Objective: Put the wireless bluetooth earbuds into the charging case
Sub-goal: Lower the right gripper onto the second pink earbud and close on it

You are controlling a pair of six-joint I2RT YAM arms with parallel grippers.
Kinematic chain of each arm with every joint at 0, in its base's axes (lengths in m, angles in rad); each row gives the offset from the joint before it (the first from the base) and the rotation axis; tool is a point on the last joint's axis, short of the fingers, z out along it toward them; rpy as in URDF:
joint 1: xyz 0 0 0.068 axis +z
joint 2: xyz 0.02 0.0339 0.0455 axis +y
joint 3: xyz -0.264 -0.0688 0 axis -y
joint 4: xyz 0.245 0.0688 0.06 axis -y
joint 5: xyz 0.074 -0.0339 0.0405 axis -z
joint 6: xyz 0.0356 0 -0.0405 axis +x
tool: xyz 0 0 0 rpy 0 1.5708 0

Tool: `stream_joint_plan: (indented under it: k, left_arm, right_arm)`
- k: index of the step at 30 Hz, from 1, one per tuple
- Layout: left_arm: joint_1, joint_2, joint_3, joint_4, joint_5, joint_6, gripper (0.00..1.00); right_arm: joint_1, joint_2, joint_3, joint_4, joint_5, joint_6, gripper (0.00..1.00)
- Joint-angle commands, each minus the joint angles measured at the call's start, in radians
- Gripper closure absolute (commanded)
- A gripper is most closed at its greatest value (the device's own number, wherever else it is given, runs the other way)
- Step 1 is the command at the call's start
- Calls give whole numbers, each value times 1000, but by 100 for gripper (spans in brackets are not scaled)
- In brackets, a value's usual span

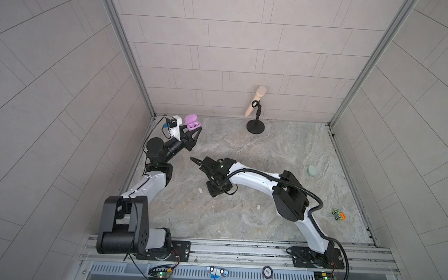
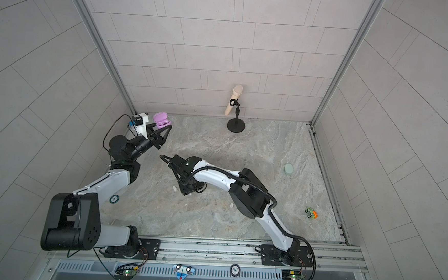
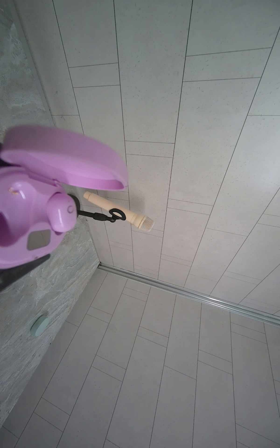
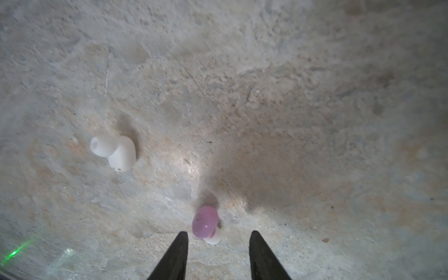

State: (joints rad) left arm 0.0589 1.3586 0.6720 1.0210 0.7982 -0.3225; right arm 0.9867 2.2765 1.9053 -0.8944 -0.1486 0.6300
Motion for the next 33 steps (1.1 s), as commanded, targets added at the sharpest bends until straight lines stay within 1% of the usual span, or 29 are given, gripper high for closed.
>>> stream_joint_plan:
  k: [1, 6, 19, 25, 30, 33]
  left_arm:
    - [5, 7, 14, 69, 16, -21, 79]
    - [5, 7, 14, 68, 15, -23, 79]
    - [5, 9, 13, 73, 16, -29, 79]
    - [4, 7, 13, 70, 18, -28, 79]
    - [4, 3, 13, 60, 23, -25, 78]
    - [4, 2, 13, 56, 27, -23, 78]
  right_arm:
    - [7, 22, 37, -51, 2, -11, 56]
    - [9, 50, 70, -66, -4, -21, 57]
    - [9, 135, 166, -132, -10, -38, 66]
    - [9, 141, 176, -156, 6, -36, 73]
    - [9, 149, 185, -171, 5, -36, 76]
    - [10, 153, 190, -182, 0, -41, 81]
